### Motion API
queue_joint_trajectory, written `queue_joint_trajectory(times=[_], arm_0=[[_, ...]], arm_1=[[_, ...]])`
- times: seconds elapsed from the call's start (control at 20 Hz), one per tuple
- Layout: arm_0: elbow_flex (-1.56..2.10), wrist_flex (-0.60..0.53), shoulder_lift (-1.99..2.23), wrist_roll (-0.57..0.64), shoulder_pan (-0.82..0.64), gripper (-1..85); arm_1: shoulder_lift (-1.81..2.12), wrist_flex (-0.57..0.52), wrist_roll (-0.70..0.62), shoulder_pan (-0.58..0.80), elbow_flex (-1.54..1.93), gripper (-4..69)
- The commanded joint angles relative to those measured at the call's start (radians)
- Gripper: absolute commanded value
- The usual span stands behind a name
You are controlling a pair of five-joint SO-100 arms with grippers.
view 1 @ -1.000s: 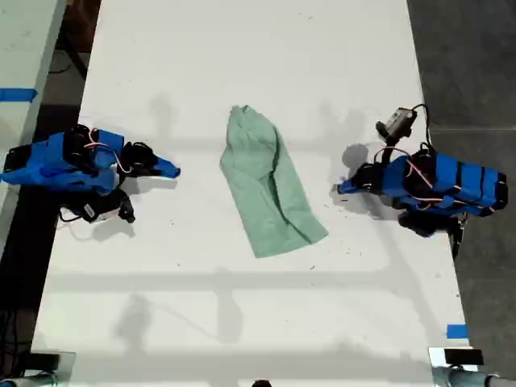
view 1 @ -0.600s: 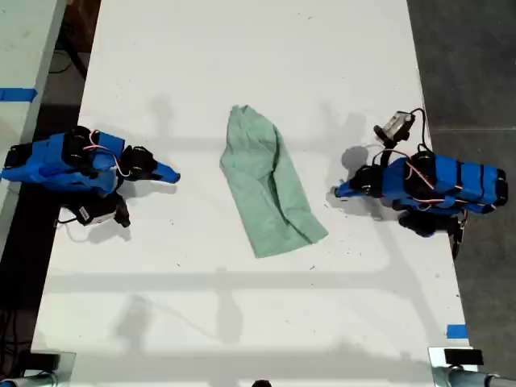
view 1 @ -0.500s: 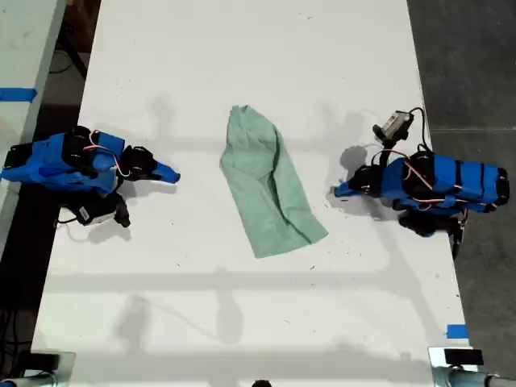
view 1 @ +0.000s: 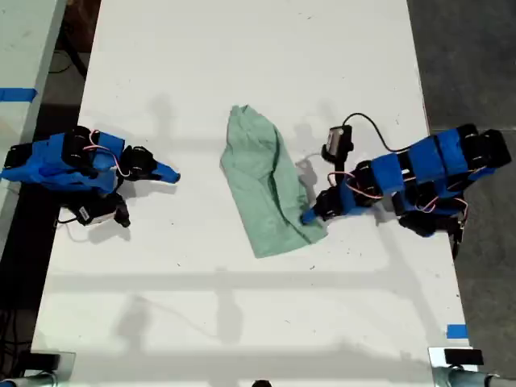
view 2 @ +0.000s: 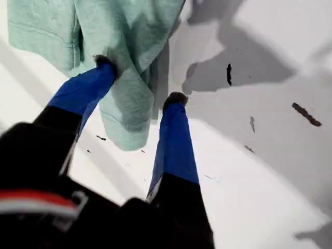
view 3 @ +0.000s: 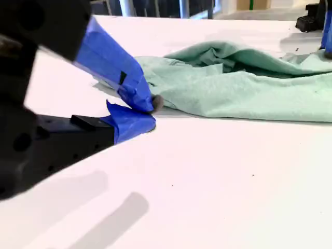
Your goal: Fold t shirt
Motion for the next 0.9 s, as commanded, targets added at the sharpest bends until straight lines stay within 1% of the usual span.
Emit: queue_joint_trajectory(times=[0.0, 0.1, 0.2, 0.35, 0.4, 0.5, 0.6, 0.7, 0.75, 0.85], arm_0=[[-0.003, 0.005, 0.006, 0.012, 0.012, 0.3], [-0.003, 0.005, 0.006, 0.012, 0.014, 0.2], [-0.003, 0.005, 0.006, 0.012, 0.014, 0.2], [-0.003, 0.003, 0.006, -0.002, 0.017, -0.1], [-0.008, -0.005, 0.006, -0.086, 0.041, -0.1], [-0.032, -0.074, 0.006, -0.178, 0.166, 0.4], [-0.041, -0.147, 0.006, -0.249, 0.247, 6.8], [-0.104, -0.222, -0.133, -0.236, 0.253, 10.8], [-0.196, -0.256, -0.307, -0.187, 0.230, 12.0], [-0.489, -0.249, -0.753, -0.091, 0.172, 14.0]], arm_1=[[-0.115, -0.037, 0.018, -0.038, -0.127, 16.0], [-0.215, -0.018, 0.026, -0.058, -0.201, 11.3], [-0.321, 0.040, 0.049, -0.089, -0.308, 2.1], [-0.520, 0.147, 0.064, -0.130, -0.578, 2.2], [-0.594, 0.193, 0.060, -0.135, -0.689, 2.2], [-0.724, 0.261, 0.058, -0.140, -0.891, 2.2], [-0.833, 0.279, 0.054, -0.140, -1.054, 2.2], [-0.928, 0.307, 0.046, -0.132, -1.206, 2.2], [-0.956, 0.311, 0.041, -0.126, -1.249, 2.2], [-0.968, 0.302, 0.041, -0.118, -1.261, 2.2]])
